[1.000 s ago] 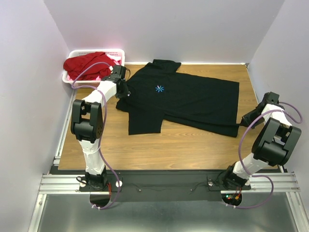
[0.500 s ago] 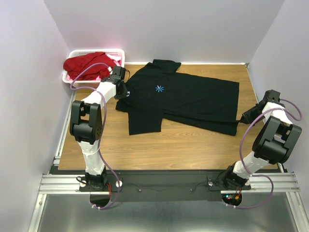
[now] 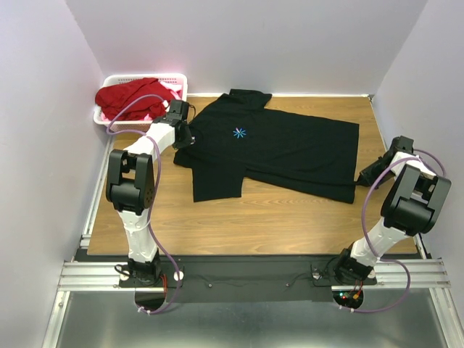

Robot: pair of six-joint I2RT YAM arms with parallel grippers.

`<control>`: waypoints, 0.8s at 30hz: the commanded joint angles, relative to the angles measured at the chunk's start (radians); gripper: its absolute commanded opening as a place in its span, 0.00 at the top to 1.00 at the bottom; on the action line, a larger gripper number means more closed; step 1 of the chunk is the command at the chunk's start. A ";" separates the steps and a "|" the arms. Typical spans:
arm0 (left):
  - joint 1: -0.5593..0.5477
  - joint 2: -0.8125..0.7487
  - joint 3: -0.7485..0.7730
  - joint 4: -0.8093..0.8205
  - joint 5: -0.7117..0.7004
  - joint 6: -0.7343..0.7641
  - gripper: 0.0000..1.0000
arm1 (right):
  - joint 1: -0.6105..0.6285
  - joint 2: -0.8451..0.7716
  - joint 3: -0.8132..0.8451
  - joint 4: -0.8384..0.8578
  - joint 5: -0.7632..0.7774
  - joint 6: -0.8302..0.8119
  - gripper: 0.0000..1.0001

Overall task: Fold and stack the t-shirts
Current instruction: Fold the tshirt

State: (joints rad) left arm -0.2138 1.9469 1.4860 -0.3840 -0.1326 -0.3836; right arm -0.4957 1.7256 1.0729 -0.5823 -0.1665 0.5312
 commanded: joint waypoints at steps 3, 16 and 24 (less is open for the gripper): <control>0.011 -0.025 0.014 0.028 -0.036 -0.012 1.00 | 0.005 -0.017 0.065 0.052 -0.005 -0.016 0.99; 0.011 -0.039 -0.007 0.030 -0.052 -0.017 1.00 | 0.019 -0.009 0.068 0.070 -0.033 -0.011 0.99; 0.011 -0.016 0.000 0.050 -0.044 -0.012 1.00 | 0.023 0.022 0.058 0.090 -0.016 -0.019 0.95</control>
State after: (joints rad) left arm -0.2138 1.9491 1.4849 -0.3664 -0.1406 -0.4007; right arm -0.4808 1.7336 1.1137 -0.5461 -0.1978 0.5274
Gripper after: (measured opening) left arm 0.014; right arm 0.017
